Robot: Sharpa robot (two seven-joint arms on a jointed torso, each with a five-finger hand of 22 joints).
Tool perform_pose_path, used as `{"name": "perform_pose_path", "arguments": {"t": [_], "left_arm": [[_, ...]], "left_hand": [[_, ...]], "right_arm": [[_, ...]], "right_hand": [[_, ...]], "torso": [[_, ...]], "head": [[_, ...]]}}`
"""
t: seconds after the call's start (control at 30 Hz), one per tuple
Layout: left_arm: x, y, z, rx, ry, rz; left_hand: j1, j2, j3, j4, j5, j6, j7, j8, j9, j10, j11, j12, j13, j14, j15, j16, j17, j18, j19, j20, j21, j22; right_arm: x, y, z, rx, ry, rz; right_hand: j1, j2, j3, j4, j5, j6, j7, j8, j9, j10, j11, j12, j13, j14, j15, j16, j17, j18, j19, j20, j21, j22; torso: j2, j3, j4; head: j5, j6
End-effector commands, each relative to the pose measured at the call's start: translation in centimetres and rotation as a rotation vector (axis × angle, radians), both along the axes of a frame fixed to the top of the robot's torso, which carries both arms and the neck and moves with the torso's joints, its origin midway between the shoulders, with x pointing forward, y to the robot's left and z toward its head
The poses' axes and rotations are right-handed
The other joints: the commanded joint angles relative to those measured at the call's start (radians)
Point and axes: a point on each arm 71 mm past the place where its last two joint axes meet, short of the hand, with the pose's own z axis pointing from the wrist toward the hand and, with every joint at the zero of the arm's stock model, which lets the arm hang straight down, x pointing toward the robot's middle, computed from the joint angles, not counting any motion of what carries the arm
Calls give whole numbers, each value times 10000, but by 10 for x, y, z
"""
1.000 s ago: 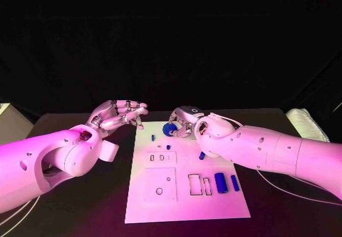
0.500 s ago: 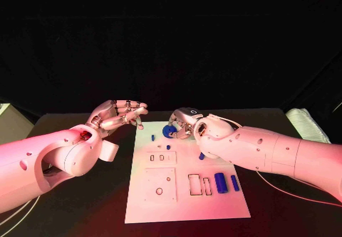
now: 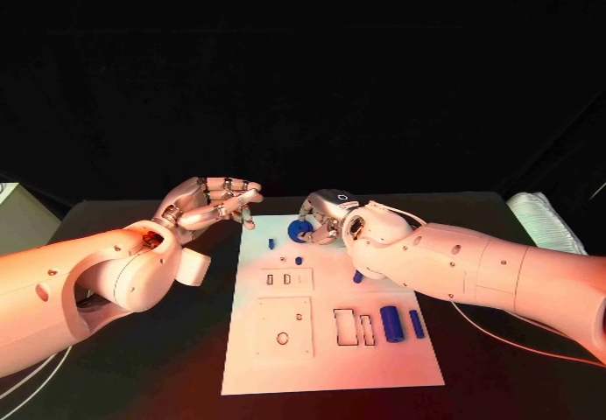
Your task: Assemble the parts on the task board
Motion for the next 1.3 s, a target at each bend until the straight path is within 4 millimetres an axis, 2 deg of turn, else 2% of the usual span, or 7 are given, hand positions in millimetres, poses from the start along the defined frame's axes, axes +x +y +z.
{"name": "perform_pose_path", "arguments": {"t": [0.03, 0.53, 0.97, 1.3], "left_arm": [[-1, -2, 1, -41, -41, -186], [0, 0, 1, -15, -28, -127], [1, 1, 1, -5, 0, -137], [1, 1, 0, 8, 29, -136]], "left_hand": [[5, 84, 10, 0, -39, -35, 81, -39, 11, -37, 42, -20, 11, -66, 25, -49, -11, 39, -77, -10, 47, 13], [14, 71, 10, 3, -40, -42, 77, -42, 27, -40, 41, -19, 20, -44, 25, -92, -13, 44, -98, -3, 67, 21], [13, 70, 9, 5, -40, -45, 76, -44, 30, -42, 41, -19, 21, -39, 25, -101, -13, 45, -102, -2, 72, 23], [13, 70, 9, 5, -40, -45, 76, -44, 30, -42, 41, -19, 21, -39, 25, -101, -13, 45, -102, -2, 72, 23]], "right_arm": [[-2, 0, -8, -341, 227, 62], [-4, -1, -8, -217, 120, 159], [-5, -1, -7, -112, -31, 135], [-7, 1, -6, 14, -139, 291]], "right_hand": [[-103, -66, -37, 38, -78, -84, 7, -47, -26, 1045, 21, 22, 2627, 1061, 17, 42, 2633, -92, 809, -11, -56, 2238], [-204, -79, -176, 82, 68, -78, 11, -55, -18, 1045, 32, 22, 2627, 1061, 34, 42, 2633, -91, 807, 12, -61, 2238], [-214, -94, -208, 80, 81, -82, 11, -59, -17, 1045, 31, 22, 2627, 1061, 31, 42, 2633, -77, 783, 13, -103, 2197], [-243, -124, -269, 88, 70, -103, 15, -73, -20, 1045, 34, 22, 2627, 1061, 32, 42, 2633, -76, 781, 14, -107, 2194]], "torso": [[-3, 0, -10], [-15, 5, -20], [-2, 3, -4], [-6, 1, -15]], "head": [[10, -35], [6, -38], [12, -19], [18, -32]]}}
